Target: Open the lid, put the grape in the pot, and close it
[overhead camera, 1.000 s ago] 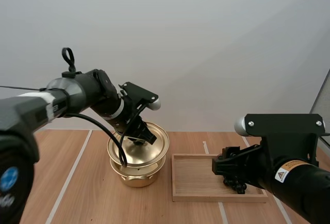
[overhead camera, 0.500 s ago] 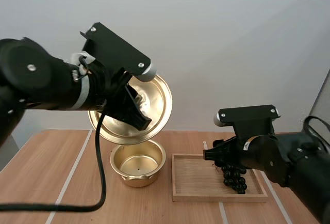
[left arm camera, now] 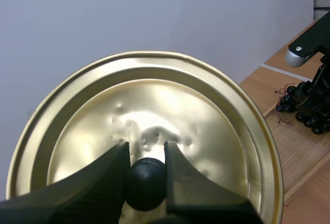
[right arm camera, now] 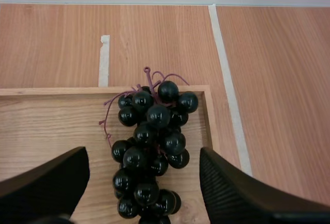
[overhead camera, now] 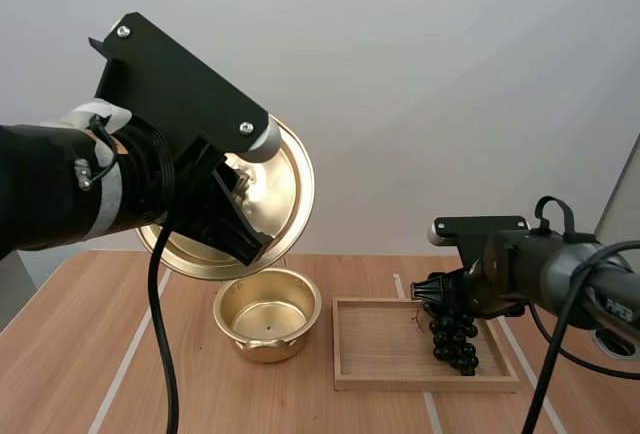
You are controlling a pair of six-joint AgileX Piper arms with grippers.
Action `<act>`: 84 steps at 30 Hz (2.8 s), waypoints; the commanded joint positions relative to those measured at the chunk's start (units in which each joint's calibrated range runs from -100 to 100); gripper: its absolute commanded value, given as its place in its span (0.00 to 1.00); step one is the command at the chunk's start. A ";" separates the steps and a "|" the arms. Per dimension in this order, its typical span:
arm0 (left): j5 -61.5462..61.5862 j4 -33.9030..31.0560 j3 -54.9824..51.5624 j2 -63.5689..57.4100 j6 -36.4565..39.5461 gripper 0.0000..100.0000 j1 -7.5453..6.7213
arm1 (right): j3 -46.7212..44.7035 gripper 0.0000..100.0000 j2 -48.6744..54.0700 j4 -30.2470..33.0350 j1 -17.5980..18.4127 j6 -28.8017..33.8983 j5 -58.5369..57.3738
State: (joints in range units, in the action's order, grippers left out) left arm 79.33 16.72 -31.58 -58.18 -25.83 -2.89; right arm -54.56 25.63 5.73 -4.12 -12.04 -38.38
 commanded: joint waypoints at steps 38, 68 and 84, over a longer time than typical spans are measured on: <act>6.23 -1.63 21.94 -0.30 5.65 0.00 -0.14 | 1.98 0.00 2.59 -0.52 4.85 -2.90 13.19; 18.91 -14.50 51.35 -0.30 14.10 0.00 -0.14 | 12.09 0.00 -2.68 -0.36 26.92 -18.22 15.91; 19.90 -14.50 51.35 -0.30 14.10 0.00 -0.14 | 13.70 1.00 0.89 -2.14 26.84 -18.22 7.96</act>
State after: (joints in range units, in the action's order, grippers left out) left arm 99.18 2.77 19.30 -58.60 -12.21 -2.89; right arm -41.31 23.23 2.60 22.75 -30.05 -26.29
